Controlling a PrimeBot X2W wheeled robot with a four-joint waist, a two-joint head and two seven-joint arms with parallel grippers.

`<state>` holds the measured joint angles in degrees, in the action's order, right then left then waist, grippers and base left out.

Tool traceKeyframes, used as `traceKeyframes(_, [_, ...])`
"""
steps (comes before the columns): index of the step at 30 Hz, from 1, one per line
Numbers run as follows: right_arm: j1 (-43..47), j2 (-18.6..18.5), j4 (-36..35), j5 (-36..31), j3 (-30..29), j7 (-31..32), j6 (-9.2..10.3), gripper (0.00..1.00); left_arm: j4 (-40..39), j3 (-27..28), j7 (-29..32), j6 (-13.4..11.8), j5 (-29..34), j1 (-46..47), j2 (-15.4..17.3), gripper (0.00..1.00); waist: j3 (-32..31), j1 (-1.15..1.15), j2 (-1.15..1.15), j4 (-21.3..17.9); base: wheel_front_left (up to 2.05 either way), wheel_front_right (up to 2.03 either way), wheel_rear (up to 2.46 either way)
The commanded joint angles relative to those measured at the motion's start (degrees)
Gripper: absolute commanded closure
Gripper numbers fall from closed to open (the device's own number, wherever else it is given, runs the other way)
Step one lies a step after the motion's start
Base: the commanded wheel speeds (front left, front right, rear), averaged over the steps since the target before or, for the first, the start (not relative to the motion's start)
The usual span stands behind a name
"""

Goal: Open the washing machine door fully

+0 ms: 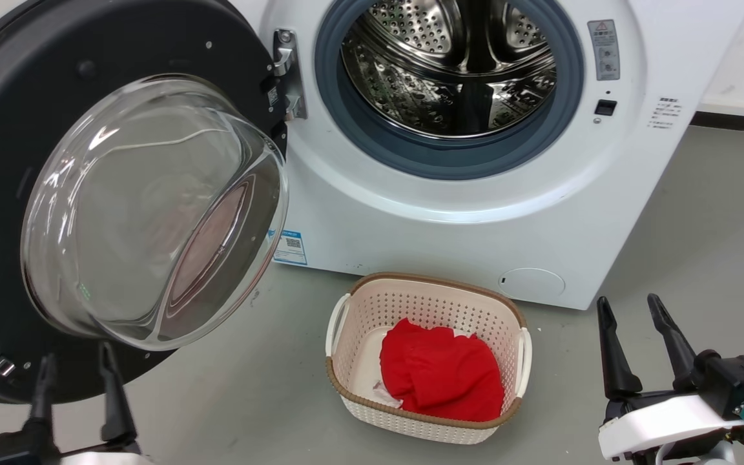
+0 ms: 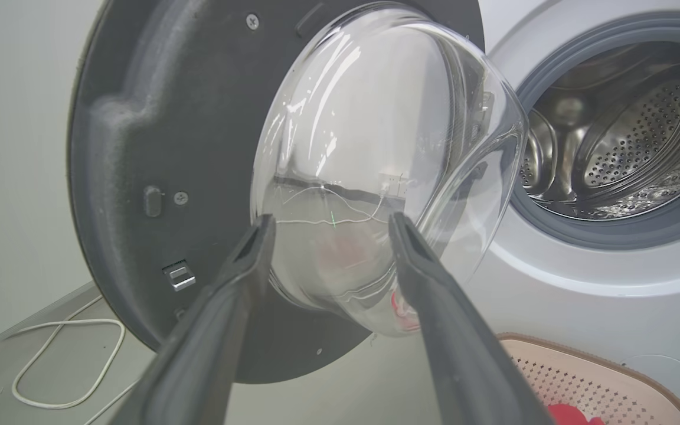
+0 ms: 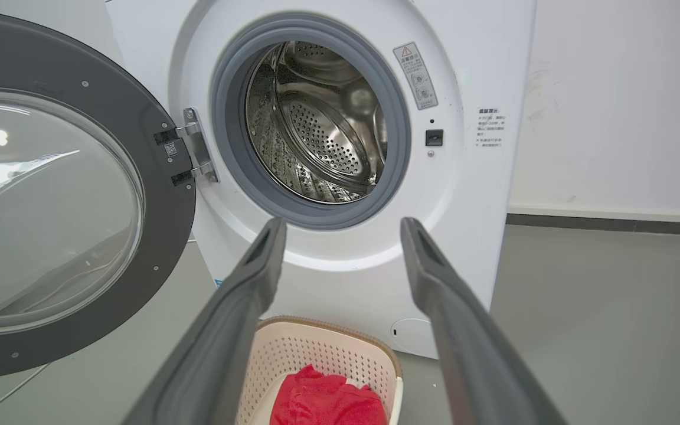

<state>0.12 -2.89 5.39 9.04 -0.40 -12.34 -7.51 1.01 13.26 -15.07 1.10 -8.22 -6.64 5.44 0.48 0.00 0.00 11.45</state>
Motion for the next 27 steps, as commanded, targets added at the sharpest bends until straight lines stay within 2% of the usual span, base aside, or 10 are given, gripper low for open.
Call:
traceKeyframes(1, [0.64, 0.05, -0.25, -0.11, 0.01, -0.27, 0.04, 0.0, -0.82, -0.77, -0.14, 0.36, 0.3, -0.65, -0.46, 0.0, -0.22, 0.0, 0.0, -0.64, 0.0, 0.0, 0.0])
traceKeyframes(12, [1.01, 0.05, -1.21, -2.37, -0.19, 0.48, 0.04, 0.0, -1.82, -7.71, -0.14, 2.02, 1.04, 0.84, -1.95, 0.0, -0.86, 0.0, 0.0, -7.01, 0.0, 0.0, 0.0])
traceKeyframes(20, [1.39, 0.05, -2.19, -3.3, -0.44, 1.06, 0.04, 0.0, -1.01, -8.79, -0.14, 2.09, 1.23, 2.43, -2.19, 0.0, -0.63, 0.0, 0.0, -11.56, 0.0, 0.0, 0.0])
traceKeyframes(27, [1.46, 0.06, -2.36, -3.15, -0.43, 1.12, 0.04, 0.0, -0.81, -8.69, -0.14, 1.88, 1.73, 2.56, -2.28, 0.0, -0.43, 0.0, 0.0, -12.97, 0.0, 0.0, 0.0])
